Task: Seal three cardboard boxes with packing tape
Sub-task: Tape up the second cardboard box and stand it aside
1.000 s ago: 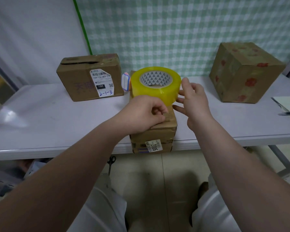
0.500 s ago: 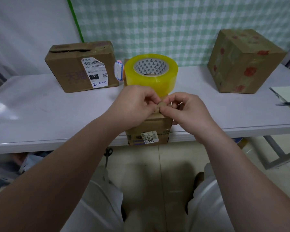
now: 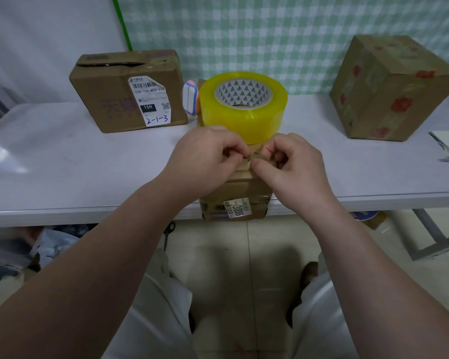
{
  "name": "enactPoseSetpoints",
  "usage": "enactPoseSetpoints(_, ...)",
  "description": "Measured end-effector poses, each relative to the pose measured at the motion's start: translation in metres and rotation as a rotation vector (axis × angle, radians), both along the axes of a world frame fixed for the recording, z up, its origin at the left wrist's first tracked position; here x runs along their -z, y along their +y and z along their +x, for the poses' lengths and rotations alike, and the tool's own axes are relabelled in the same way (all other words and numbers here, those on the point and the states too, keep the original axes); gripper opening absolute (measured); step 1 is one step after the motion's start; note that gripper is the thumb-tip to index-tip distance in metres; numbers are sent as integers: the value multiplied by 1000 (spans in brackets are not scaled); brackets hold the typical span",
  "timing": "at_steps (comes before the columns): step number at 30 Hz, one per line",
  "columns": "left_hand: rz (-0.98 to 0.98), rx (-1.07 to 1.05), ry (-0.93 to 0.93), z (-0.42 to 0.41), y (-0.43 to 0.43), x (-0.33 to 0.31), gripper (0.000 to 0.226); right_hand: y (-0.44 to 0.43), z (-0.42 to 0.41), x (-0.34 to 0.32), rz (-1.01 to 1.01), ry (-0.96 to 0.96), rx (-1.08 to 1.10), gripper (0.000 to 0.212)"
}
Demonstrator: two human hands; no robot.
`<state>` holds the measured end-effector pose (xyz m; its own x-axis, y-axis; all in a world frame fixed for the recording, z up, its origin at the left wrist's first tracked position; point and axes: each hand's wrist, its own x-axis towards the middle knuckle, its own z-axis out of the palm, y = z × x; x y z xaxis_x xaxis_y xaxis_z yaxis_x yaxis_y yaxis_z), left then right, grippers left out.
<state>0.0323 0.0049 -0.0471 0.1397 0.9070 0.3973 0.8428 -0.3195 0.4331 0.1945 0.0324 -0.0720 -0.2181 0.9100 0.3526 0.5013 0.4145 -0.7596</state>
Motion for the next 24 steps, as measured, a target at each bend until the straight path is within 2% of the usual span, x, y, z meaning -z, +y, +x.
enactPoseSetpoints(8,-1,30,8,-2,2,1,14,6,2,-3,-177,123,-26,17)
enactPoseSetpoints(12,-6,31,17,-2,2,0,14,10,3,-9,-241,99,-24,14)
enactPoseSetpoints(19,-21,47,3,-3,1,0,14,12,-3,-7,-224,67,35,16)
enactPoseSetpoints(24,-15,49,-9,-3,1,0,13,7,2,0,-228,230,-34,11)
